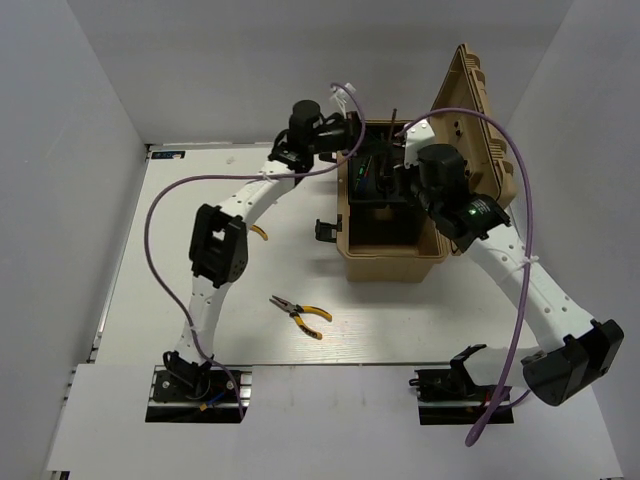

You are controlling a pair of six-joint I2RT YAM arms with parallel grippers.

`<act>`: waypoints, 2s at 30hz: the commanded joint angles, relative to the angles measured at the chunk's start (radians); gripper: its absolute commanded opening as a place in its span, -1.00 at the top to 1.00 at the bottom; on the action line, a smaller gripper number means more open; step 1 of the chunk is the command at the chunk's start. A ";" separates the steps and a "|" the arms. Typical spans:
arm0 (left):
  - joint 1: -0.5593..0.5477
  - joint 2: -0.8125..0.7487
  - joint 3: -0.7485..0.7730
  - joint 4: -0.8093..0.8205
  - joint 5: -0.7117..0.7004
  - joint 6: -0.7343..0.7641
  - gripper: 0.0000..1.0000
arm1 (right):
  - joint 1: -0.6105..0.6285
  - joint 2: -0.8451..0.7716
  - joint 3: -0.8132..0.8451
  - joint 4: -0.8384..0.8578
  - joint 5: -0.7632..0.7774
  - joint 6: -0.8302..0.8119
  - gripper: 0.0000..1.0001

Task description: Sort the tools into containers

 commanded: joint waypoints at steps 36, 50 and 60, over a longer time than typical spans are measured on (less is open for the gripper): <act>-0.074 -0.598 -0.486 -0.340 -0.603 0.281 1.00 | -0.003 -0.050 -0.016 -0.261 -1.132 -0.275 0.37; 0.013 -1.360 -1.242 -0.786 -1.334 0.270 -0.70 | 0.480 0.447 0.128 -0.204 -0.619 -0.234 -0.03; 0.022 -1.484 -1.303 -0.839 -1.477 0.250 -0.72 | 0.518 0.634 0.138 -0.170 -0.389 -0.205 -0.05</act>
